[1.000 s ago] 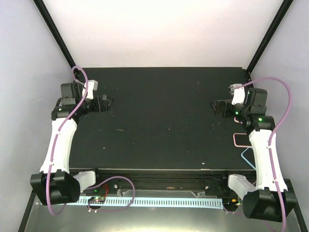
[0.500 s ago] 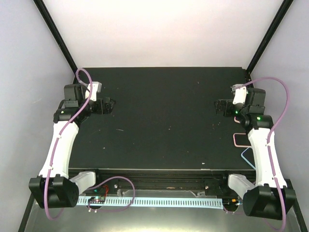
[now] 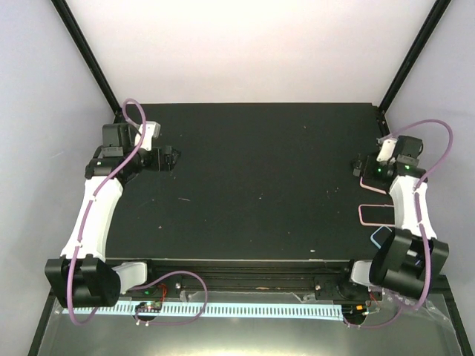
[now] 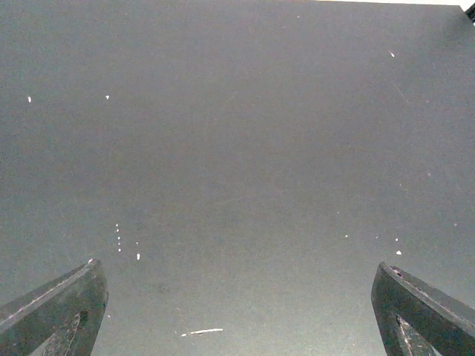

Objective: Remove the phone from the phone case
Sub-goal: Pick up the phone at the center of the board.

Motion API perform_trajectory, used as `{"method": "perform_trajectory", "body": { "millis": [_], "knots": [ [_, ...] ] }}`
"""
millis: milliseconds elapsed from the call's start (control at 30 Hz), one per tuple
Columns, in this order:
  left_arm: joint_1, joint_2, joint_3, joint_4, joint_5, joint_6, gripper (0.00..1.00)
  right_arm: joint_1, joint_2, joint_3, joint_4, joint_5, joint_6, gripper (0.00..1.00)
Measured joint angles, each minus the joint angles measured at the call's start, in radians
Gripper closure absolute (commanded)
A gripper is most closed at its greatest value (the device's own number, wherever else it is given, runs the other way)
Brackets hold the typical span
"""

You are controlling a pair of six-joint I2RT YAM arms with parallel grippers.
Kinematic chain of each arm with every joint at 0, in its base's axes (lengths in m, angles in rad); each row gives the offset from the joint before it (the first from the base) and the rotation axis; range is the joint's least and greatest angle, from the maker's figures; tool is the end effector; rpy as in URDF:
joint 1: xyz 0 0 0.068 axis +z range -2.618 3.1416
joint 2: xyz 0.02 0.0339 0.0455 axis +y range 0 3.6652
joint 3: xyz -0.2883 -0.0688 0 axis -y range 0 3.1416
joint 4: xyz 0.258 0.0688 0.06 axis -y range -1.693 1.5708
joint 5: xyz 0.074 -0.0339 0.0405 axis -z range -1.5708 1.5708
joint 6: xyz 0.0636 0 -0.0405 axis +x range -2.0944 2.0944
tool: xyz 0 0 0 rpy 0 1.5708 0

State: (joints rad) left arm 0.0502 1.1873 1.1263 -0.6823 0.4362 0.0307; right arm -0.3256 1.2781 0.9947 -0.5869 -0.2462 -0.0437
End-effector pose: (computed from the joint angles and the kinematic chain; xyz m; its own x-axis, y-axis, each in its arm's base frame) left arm 0.2712 -0.0133 0.3359 -0.6674 -0.0057 -0.7447 0.2858 0.9214 -0.2632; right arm 0.2785 -0.0777 0.2713 -0.7307 0.2020 -0.6521 0.1296 0.9789 0.1580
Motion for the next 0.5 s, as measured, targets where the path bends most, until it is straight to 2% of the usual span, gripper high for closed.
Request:
{"method": "perform_trajectory", "body": {
  "millis": [233,500],
  "knots": [
    [-0.013,0.012,0.005,0.0,0.015,0.0,0.01,-0.101,0.134,0.016,0.058,-0.016,0.084,0.03],
    [-0.017,0.019,0.005,0.0,0.021,0.0,0.01,-0.111,0.228,0.054,0.167,-0.009,0.215,0.06]
  ]
}}
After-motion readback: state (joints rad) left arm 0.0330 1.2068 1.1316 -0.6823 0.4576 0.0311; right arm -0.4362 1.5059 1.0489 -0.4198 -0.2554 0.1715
